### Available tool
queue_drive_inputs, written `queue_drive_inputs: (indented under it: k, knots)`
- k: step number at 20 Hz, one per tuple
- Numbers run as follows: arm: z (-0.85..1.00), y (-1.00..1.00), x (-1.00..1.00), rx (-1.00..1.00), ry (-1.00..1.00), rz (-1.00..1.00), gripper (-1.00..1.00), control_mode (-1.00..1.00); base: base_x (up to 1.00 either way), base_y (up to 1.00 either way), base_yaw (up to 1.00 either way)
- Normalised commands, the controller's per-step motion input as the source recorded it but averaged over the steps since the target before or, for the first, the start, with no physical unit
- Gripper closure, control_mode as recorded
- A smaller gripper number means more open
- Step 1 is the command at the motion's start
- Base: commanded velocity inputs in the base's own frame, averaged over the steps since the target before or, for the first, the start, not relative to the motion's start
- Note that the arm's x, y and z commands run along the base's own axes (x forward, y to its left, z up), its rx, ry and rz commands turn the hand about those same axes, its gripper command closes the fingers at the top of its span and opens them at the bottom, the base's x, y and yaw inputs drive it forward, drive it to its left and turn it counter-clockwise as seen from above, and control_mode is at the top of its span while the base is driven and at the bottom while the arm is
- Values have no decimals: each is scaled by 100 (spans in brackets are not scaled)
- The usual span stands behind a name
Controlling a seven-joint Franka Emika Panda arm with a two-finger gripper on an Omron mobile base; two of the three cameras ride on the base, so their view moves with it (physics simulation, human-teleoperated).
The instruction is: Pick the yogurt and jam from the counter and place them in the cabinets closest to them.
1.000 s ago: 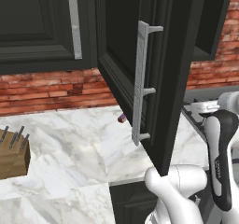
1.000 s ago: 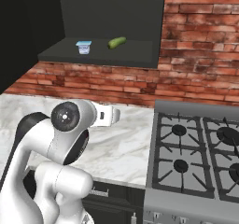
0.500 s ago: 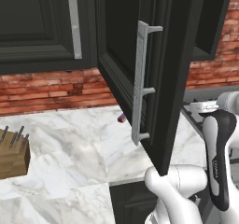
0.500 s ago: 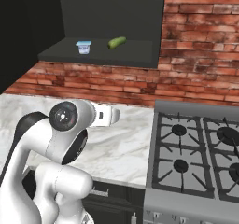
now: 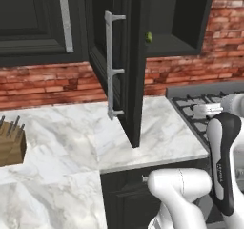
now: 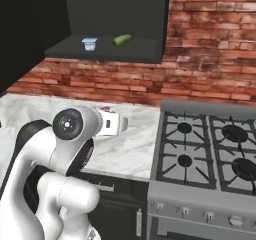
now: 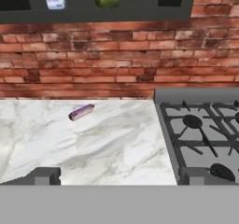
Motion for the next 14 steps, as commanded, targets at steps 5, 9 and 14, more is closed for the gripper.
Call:
queue_drive_inputs:
  k: [5,9,14]
  knots:
    - [0,0,0,0,0,0,-100,100,-38,-21,0]
    - [0,0,0,0,0,0,-100,100,0,-5,0]
    - [0,0,0,0,0,0,-100,100,0,-53,-1]
